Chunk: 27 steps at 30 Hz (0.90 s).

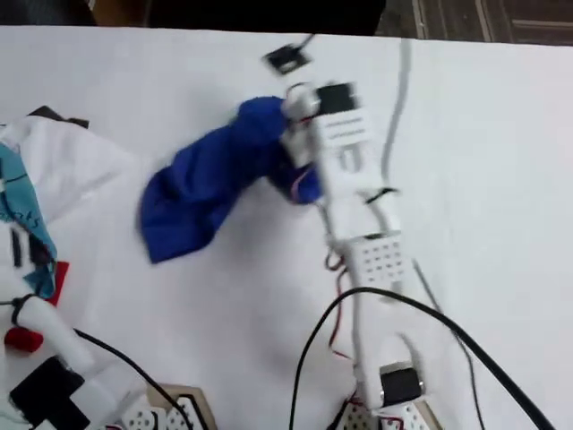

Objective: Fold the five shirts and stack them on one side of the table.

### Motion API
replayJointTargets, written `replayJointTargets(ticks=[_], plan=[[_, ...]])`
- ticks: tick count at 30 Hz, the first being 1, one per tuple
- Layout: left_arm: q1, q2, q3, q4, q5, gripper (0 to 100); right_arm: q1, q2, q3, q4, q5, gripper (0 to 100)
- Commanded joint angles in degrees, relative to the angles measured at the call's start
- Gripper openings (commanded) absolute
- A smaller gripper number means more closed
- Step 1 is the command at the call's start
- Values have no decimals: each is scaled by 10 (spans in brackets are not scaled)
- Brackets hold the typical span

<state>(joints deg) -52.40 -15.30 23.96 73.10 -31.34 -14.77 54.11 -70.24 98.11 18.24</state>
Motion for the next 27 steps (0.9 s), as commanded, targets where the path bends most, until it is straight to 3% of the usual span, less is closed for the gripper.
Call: replayJointTargets(ticks=[1, 5, 9, 16, 22, 27], plan=[[48, -23, -2, 3, 2, 278, 65, -192, 127, 4, 3, 20], [78, -23, -2, 0, 35, 278, 90, -342, 341, 1, 4, 23], [98, -23, -2, -1, 49, 278, 88, -435, 495, 0, 57, 37], [109, -23, -2, -1, 49, 278, 79, -524, 542, 0, 76, 342], [90, -24, -3, -1, 51, 278, -98, -558, 547, 0, 39, 324], [9, -24, -2, -24, 80, 278, -273, -534, 571, -76, -38, 323]])
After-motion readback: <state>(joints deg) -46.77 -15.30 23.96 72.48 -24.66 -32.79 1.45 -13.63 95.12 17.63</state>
